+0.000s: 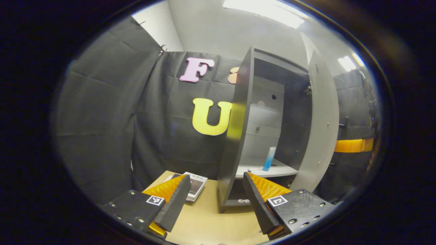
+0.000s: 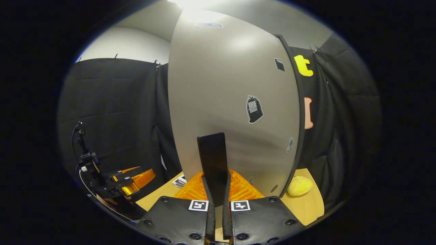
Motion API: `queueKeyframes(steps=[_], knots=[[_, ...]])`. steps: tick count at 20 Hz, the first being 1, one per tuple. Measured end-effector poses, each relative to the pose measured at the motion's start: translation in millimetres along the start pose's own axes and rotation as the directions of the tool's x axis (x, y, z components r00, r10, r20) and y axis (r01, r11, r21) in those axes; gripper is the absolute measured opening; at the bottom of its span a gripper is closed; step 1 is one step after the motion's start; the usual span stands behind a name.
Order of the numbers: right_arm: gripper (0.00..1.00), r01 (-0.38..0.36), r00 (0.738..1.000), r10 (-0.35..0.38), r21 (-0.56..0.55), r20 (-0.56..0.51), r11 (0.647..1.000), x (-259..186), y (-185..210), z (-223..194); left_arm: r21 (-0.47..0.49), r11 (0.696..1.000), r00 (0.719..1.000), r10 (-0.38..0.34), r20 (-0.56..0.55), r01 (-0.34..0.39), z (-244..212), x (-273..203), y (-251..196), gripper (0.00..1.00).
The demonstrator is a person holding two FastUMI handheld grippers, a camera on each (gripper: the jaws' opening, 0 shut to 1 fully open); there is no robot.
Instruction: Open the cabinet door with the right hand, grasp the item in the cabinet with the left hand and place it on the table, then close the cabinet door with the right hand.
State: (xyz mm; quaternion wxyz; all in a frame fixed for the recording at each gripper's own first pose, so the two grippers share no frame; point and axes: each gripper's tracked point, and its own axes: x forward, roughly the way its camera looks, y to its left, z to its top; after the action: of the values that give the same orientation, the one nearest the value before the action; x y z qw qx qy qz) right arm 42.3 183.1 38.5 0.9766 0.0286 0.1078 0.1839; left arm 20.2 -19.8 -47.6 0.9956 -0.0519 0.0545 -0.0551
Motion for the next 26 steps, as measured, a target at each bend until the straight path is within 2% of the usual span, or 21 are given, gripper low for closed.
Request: queueKeyframes(steps=[1,2,3,7,8,10,13,14,15,17,18,21,23,24,26], knots=[[0.13,0.005,1.0,-0.005,0.014,-0.002,1.0,-5,-1,1,0.0,1.0,1.0,-0.02,-0.009,0.02,-3,5,-8,0.92],[0.1,0.016,1.0,-0.015,0.028,-0.006,0.999,-10,-2,1,0.002,0.999,0.999,-0.038,-0.018,0.038,-5,9,-16,0.9],[0.1,0.033,0.999,-0.032,0.043,-0.011,0.999,-16,-5,1,0.005,0.998,0.998,-0.056,-0.025,0.056,-8,13,-24,0.94],[0.1,0.1,0.995,-0.099,0.062,-0.017,0.993,-30,-20,1,0.013,0.992,0.991,-0.128,-0.036,0.129,-13,26,-57,0.94],[0.06,0.112,0.994,-0.111,0.072,-0.018,0.991,-35,-24,2,0.013,0.989,0.989,-0.144,-0.044,0.145,-15,29,-65,0.94],[0.1,0.133,0.991,-0.132,0.103,-0.015,0.986,-44,-32,5,0.015,0.985,0.984,-0.172,-0.055,0.173,-20,34,-77,0.94],[0.1,0.148,0.989,-0.147,0.109,-0.013,0.983,-58,-46,10,0.017,0.979,0.977,-0.2,-0.071,0.201,-26,40,-94,0.94],[0.1,0.152,0.988,-0.151,0.106,-0.012,0.983,-64,-50,10,0.018,0.978,0.976,-0.206,-0.075,0.207,-28,40,-98,0.98],[0.09,0.156,0.988,-0.155,0.104,-0.011,0.982,-70,-53,10,0.02,0.977,0.975,-0.208,-0.078,0.211,-29,41,-102,0.9],[0.09,0.162,0.987,-0.163,0.119,-0.002,0.98,-79,-62,11,0.019,0.977,0.974,-0.211,-0.083,0.213,-32,43,-108,0.9],[0.09,0.156,0.988,-0.158,0.134,0.003,0.979,-82,-67,11,0.013,0.977,0.974,-0.211,-0.086,0.213,-35,44,-112,0.94],[0.09,0.138,0.99,-0.141,0.161,0.011,0.977,-91,-84,13,-0.011,0.977,0.972,-0.211,-0.104,0.211,-47,46,-126,0.94],[0.09,0.134,0.991,-0.137,0.139,0.011,0.981,-93,-93,10,-0.015,0.98,0.974,-0.2,-0.108,0.2,-50,47,-135,0.94],[0.05,0.13,0.991,-0.132,0.128,0.01,0.983,-96,-98,11,-0.014,0.981,0.975,-0.193,-0.11,0.193,-51,47,-140,0.9],[0.08,0.11,0.994,-0.112,0.12,0.005,0.987,-98,-113,13,-0.015,0.986,0.978,-0.168,-0.123,0.167,-61,45,-150,0.9]])
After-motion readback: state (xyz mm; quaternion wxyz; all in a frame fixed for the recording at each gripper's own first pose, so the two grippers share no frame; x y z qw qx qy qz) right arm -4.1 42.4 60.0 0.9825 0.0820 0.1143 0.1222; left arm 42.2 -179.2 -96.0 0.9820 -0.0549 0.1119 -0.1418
